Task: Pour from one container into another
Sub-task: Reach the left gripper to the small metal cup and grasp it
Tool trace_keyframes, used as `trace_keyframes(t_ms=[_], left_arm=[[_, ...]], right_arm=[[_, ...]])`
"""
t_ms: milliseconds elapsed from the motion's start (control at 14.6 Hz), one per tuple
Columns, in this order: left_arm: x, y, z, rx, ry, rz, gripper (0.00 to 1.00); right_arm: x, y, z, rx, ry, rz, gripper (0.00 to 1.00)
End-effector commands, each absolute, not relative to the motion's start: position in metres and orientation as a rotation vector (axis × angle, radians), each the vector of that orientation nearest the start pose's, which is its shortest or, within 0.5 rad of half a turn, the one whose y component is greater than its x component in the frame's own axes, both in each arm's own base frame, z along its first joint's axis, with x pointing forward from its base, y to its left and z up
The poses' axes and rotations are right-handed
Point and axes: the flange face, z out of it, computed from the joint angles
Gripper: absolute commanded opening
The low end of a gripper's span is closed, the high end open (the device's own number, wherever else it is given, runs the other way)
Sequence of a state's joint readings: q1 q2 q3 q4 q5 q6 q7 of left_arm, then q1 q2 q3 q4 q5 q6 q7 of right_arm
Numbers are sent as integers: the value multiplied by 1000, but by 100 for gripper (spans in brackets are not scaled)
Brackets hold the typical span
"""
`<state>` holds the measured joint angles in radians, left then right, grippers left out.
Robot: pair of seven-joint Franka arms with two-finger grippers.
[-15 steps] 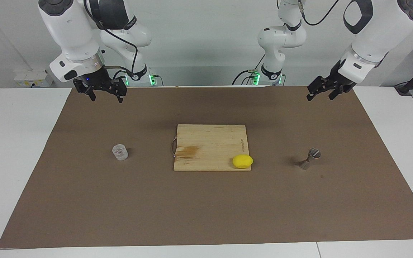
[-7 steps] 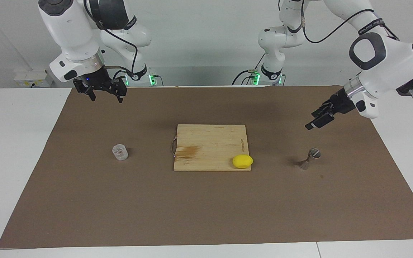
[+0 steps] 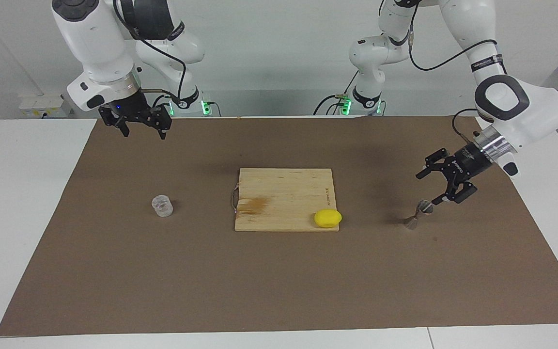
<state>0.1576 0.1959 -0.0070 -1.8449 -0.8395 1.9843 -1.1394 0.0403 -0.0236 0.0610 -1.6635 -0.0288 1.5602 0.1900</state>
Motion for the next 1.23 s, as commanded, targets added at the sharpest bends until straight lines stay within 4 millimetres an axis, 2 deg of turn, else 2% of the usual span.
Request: trace_keyframes(t_ms=[0,68,410,888,1161], left_arm=[[614,72,395,1392,1922,-609,100],[611,83,381,1330,1943,-631,100],[593,101,346,1078,1989,-688,100],[588,87,339,1096,1983,-726,100],[586,85,334,1091,1993,-723,99]], right_arm=[[537,49,593,-3155,174,101,100],[538,49,594,-3155,174,99,100],[537,49,593,-3155,174,101,100],[537,49,593,-3155,174,101,100],[538,49,594,-3155,174,98,100]])
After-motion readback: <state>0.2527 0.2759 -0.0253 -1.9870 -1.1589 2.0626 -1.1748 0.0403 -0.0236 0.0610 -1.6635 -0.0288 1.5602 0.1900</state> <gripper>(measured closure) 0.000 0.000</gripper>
